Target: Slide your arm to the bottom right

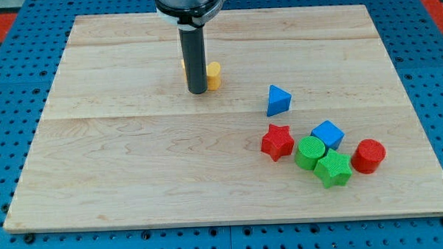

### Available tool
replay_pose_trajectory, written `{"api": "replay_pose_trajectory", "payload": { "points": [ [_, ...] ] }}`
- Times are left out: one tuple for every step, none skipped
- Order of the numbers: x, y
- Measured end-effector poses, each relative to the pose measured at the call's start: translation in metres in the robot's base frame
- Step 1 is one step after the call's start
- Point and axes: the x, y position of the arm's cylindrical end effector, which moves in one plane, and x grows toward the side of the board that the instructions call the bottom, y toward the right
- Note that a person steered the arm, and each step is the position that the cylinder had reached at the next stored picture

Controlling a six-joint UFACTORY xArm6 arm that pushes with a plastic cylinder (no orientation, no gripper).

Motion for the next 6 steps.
{"api": "replay_pose_trajectory", "payload": {
  "points": [
    [-0.03,0.073],
    [-0.031,0.164],
    [0.014,0.249],
    [0.068,0.258],
    [0.105,0.218],
    [0.118,0.214]
  ]
}}
